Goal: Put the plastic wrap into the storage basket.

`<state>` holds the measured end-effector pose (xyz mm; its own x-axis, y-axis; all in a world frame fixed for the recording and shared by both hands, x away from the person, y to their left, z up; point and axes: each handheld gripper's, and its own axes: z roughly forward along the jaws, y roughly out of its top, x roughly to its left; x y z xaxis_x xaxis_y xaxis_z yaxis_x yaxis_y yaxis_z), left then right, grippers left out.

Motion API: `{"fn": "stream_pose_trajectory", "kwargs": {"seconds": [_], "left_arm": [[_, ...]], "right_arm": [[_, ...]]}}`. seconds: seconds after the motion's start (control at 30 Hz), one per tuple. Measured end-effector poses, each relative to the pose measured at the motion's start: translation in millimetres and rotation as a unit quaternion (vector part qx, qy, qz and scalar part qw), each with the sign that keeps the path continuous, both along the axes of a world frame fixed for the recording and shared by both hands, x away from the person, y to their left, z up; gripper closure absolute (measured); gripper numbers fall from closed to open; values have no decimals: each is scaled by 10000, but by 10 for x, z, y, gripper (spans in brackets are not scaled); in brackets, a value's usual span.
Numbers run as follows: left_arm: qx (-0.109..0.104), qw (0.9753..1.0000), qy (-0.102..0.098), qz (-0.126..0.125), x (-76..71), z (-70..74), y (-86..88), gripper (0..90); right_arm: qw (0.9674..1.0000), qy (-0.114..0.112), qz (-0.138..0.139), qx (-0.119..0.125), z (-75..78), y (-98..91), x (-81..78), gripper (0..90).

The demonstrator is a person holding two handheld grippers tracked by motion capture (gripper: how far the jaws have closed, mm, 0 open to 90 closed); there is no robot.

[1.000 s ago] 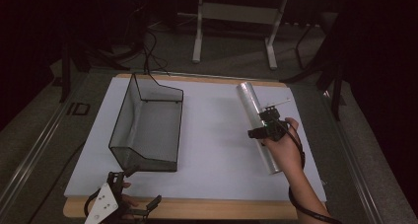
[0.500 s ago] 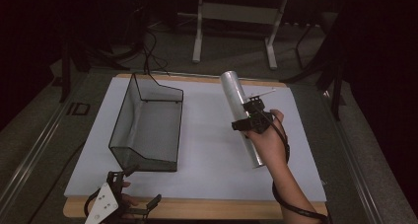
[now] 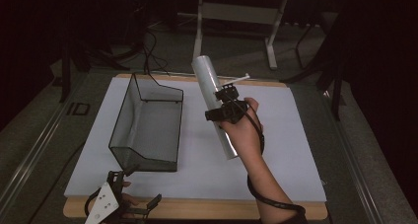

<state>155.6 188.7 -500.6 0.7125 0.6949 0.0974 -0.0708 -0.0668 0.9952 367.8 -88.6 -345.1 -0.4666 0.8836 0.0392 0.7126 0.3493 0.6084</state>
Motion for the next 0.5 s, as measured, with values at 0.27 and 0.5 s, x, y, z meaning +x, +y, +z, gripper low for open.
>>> {"fn": "stream_pose_trajectory", "kwargs": {"seconds": [0.27, 0.5], "left_arm": [[-30, 10000, -16, -26, -1, 7, 1, 1], [-35, 10000, -31, -36, 1, 10, 4, 1]], "right_arm": [[9999, -53, 75, -112, 71, 375, -23, 318], [9997, -151, 187, -57, 78, 695, -103, 319]]}}
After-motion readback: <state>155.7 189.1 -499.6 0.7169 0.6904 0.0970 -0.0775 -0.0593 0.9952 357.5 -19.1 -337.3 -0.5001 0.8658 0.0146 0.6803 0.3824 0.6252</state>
